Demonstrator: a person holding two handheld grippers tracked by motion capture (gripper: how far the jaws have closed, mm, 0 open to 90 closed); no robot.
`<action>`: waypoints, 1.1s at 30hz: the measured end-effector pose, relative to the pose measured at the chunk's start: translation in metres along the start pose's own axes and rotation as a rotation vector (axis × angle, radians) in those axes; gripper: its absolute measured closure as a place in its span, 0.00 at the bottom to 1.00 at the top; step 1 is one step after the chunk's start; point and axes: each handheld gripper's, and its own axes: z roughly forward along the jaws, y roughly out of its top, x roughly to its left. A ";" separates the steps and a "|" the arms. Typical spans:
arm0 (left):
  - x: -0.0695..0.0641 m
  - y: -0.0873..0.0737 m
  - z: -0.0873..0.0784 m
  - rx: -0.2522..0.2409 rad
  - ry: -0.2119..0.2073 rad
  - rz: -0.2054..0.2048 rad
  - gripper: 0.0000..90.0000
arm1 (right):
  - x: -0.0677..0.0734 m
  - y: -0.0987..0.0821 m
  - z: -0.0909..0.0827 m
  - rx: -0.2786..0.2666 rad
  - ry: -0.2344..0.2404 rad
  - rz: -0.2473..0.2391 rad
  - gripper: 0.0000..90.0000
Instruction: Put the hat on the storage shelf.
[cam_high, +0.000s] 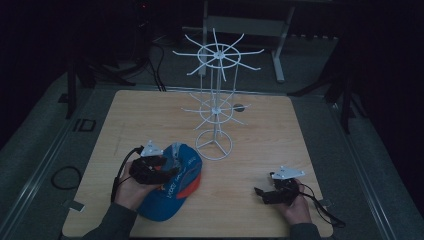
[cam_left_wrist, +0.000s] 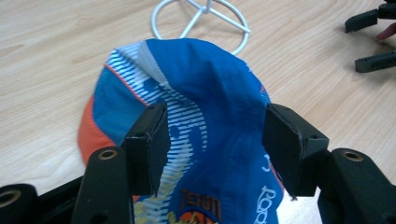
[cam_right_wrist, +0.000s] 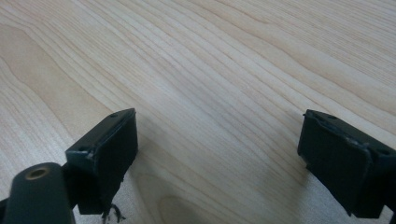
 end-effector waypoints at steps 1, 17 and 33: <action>-0.002 0.000 0.003 0.006 -0.005 0.003 0.47 | 0.000 0.000 0.000 0.000 0.000 0.000 0.13; -0.013 0.001 0.025 0.058 -0.023 0.009 0.46 | 0.000 0.000 0.000 0.000 0.000 0.001 0.13; -0.014 0.005 0.064 0.200 0.050 0.007 0.49 | 0.000 0.000 0.000 0.001 0.000 0.002 0.13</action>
